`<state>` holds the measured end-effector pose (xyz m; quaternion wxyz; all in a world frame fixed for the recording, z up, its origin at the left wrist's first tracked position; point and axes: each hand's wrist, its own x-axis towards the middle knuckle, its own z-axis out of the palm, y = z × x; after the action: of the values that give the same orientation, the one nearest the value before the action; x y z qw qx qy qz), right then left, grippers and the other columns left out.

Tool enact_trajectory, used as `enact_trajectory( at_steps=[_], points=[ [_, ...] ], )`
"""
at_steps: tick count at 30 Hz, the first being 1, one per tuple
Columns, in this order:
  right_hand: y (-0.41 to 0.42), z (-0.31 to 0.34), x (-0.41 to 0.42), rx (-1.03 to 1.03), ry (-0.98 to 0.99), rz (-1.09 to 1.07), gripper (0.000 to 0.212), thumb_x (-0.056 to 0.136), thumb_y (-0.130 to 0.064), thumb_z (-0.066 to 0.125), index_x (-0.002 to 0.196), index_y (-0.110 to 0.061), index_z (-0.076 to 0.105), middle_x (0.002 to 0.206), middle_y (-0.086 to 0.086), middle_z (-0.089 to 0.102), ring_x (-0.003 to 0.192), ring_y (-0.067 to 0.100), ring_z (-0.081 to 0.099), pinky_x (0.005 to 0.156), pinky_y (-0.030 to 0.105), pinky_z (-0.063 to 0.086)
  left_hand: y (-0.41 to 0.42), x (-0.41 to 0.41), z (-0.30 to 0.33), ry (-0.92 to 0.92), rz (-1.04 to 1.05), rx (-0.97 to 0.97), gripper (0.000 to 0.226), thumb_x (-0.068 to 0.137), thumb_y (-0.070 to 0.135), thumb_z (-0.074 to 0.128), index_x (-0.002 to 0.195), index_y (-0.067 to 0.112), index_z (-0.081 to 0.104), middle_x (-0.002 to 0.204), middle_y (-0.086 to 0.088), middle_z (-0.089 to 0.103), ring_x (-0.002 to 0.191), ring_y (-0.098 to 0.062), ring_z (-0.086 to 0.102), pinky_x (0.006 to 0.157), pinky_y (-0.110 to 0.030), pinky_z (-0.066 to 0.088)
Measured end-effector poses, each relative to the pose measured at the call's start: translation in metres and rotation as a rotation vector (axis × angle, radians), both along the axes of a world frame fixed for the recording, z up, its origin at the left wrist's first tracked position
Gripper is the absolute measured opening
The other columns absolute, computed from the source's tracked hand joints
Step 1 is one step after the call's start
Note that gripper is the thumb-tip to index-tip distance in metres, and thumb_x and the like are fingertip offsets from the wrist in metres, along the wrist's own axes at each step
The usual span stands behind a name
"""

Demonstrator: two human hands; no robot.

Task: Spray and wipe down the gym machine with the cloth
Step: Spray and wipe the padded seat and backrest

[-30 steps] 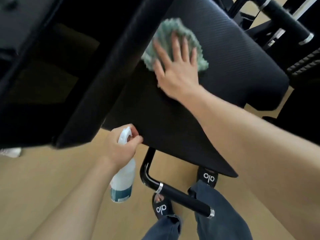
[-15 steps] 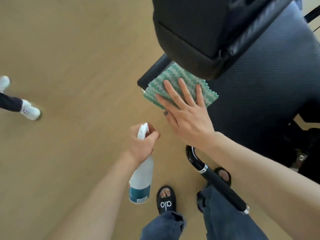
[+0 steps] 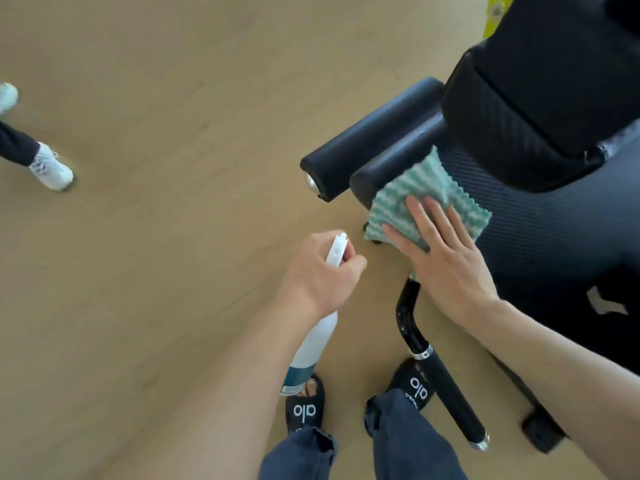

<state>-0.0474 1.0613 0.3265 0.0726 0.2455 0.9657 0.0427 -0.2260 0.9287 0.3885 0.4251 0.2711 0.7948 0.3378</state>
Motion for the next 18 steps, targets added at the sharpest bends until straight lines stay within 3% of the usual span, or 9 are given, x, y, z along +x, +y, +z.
enact_trajectory(
  at_steps=[4, 6, 9, 12, 15, 18],
  points=[
    [-0.003, -0.003, 0.027, -0.006, -0.138, -0.018, 0.117, 0.074, -0.016, 0.084, 0.162, -0.029, 0.009, 0.161, 0.021, 0.015, 0.148, 0.046, 0.021, 0.125, 0.052, -0.003, 0.000, 0.002, 0.002, 0.002, -0.029, -0.010, 0.022, 0.086, 0.014, 0.065, 0.070, 0.007, 0.051, 0.058, 0.006, 0.044, 0.058, -0.015, 0.040, 0.055, -0.026, 0.035],
    [0.006, 0.002, 0.011, 0.049, -0.098, 0.055, 0.101, 0.084, -0.023, 0.076, 0.162, -0.030, 0.012, 0.154, 0.022, 0.025, 0.142, 0.048, 0.028, 0.125, 0.056, 0.006, 0.000, 0.003, 0.001, 0.003, -0.043, -0.034, 0.020, 0.086, 0.014, 0.064, 0.073, 0.006, 0.052, 0.060, 0.006, 0.045, 0.058, -0.015, 0.040, 0.055, -0.026, 0.035],
    [0.030, 0.014, -0.044, 0.056, 0.056, 0.103, 0.069, 0.101, -0.032, 0.050, 0.161, -0.033, 0.016, 0.148, 0.021, 0.038, 0.136, 0.047, 0.036, 0.124, 0.058, 0.011, -0.001, 0.007, -0.005, -0.015, -0.038, -0.042, 0.019, 0.086, 0.014, 0.062, 0.077, 0.002, 0.050, 0.063, 0.001, 0.043, 0.060, -0.018, 0.038, 0.057, -0.030, 0.034],
    [0.050, 0.020, -0.101, -0.008, 0.192, 0.038, 0.058, 0.104, -0.038, 0.034, 0.160, -0.027, 0.023, 0.148, 0.013, 0.046, 0.141, 0.037, 0.036, 0.124, 0.051, 0.015, 0.000, 0.011, -0.010, -0.016, -0.032, -0.046, 0.022, 0.086, 0.014, 0.062, 0.081, -0.001, 0.047, 0.068, -0.004, 0.041, 0.062, -0.018, 0.036, 0.058, -0.034, 0.032],
    [0.051, 0.015, -0.113, -0.129, 0.257, -0.149, 0.059, 0.105, -0.046, 0.019, 0.160, -0.024, 0.021, 0.161, 0.005, 0.036, 0.152, 0.026, 0.024, 0.124, 0.042, 0.017, 0.003, 0.016, -0.007, 0.005, -0.038, -0.049, 0.023, 0.087, 0.015, 0.063, 0.081, -0.001, 0.047, 0.067, -0.004, 0.041, 0.061, -0.018, 0.036, 0.058, -0.033, 0.032],
    [0.023, 0.002, -0.059, -0.208, 0.320, -0.317, 0.061, 0.108, -0.046, 0.013, 0.162, -0.019, 0.007, 0.169, 0.008, 0.012, 0.156, 0.026, 0.010, 0.127, 0.042, 0.010, 0.011, 0.026, -0.004, 0.020, -0.060, -0.064, 0.021, 0.084, 0.013, 0.064, 0.073, 0.005, 0.048, 0.058, 0.005, 0.039, 0.059, -0.018, 0.035, 0.058, -0.030, 0.032]
  ],
)
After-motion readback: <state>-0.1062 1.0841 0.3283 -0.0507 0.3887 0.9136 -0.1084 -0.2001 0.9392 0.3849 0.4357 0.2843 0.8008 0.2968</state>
